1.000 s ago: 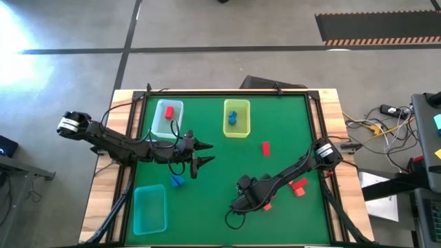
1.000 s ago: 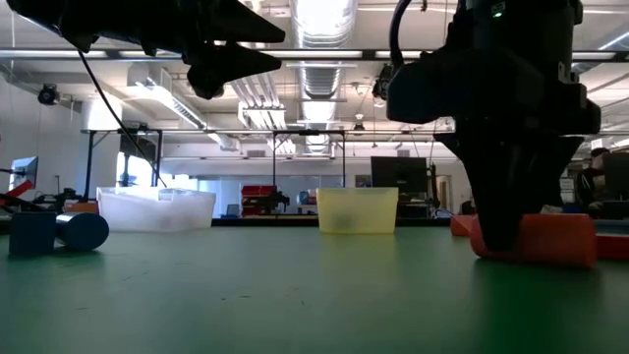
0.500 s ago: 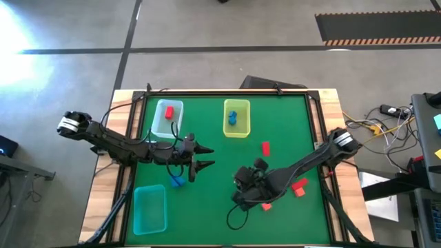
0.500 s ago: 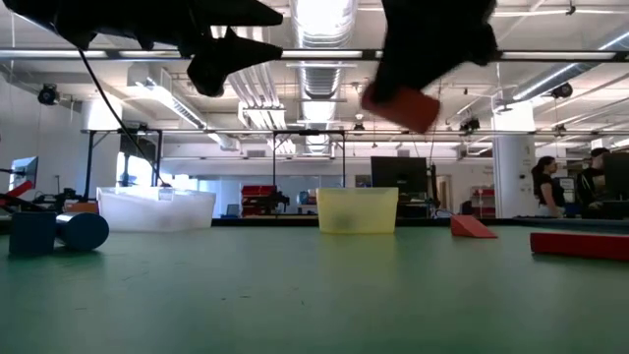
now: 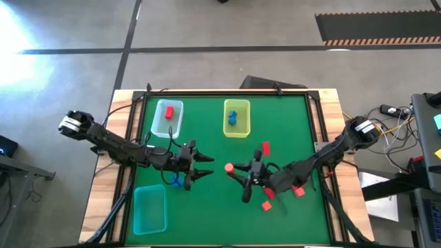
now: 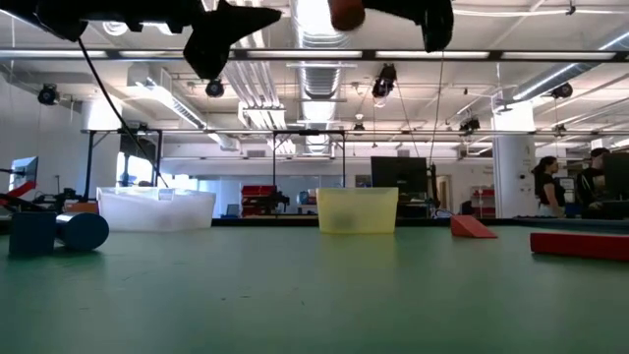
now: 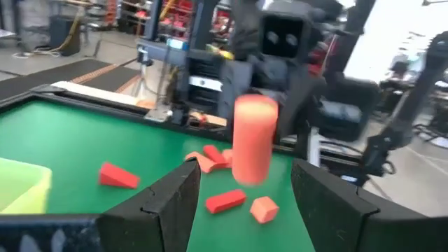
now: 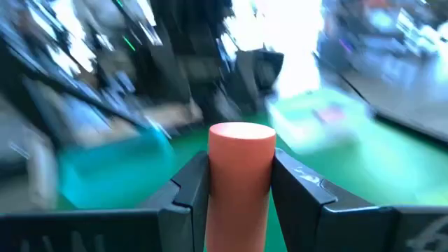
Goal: Sort & place blocks by color
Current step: Put the orange block into the blue bin
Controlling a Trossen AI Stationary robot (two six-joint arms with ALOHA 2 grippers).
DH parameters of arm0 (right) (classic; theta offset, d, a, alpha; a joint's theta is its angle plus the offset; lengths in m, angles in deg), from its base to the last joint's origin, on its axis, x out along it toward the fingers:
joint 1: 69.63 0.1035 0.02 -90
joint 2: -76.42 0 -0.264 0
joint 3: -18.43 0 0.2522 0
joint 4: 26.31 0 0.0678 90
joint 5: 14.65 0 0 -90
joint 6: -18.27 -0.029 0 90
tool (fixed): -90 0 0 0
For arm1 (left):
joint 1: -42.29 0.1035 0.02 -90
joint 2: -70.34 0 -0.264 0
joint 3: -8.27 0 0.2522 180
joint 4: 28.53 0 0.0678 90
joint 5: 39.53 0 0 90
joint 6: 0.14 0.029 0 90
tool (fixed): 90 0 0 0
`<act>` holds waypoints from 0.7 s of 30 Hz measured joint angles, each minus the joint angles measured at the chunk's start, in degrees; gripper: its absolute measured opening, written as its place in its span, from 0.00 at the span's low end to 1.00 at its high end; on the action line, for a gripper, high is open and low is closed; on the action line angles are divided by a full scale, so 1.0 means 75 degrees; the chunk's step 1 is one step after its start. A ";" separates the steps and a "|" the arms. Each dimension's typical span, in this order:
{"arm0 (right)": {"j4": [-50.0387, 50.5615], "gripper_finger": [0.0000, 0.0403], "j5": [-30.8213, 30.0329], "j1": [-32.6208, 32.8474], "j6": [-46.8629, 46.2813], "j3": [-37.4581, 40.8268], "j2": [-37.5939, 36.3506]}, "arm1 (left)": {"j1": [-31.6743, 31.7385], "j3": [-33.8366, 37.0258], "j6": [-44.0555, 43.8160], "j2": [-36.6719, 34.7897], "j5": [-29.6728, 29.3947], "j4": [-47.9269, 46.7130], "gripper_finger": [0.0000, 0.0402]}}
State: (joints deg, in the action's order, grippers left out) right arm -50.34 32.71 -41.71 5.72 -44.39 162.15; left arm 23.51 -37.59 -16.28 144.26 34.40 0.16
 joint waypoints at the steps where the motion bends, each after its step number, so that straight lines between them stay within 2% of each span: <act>1: -0.1134 0.27 0.0365 -0.0065 0.0352 0.0344 0.0010 | -0.0071 0.0000 0.0005 0.0129 0.0000 0.0294 0.52; 4: -0.3795 0.27 0.1613 -0.0318 0.0815 0.1079 0.0213 | -0.0215 -0.0007 0.0059 0.0649 0.0011 0.1313 0.52; 7: -0.4842 0.27 0.2171 -0.0532 0.0860 0.1444 0.0391 | -0.0224 -0.0064 0.0062 0.1282 0.0043 0.2260 0.52; 12: -0.4789 0.27 0.2323 -0.0732 0.0778 0.1520 0.0437 | -0.0224 -0.0435 0.0058 0.2313 0.0121 0.3362 0.52; 21: -0.4577 0.27 0.2742 -0.0743 0.0515 0.1468 0.0420 | -0.0180 -0.1161 0.0079 0.3160 0.0128 0.3446 0.52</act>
State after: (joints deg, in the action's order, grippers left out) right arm -84.66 53.27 -47.28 9.58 -33.38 165.30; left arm 22.16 -46.30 -15.69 167.96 35.36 26.01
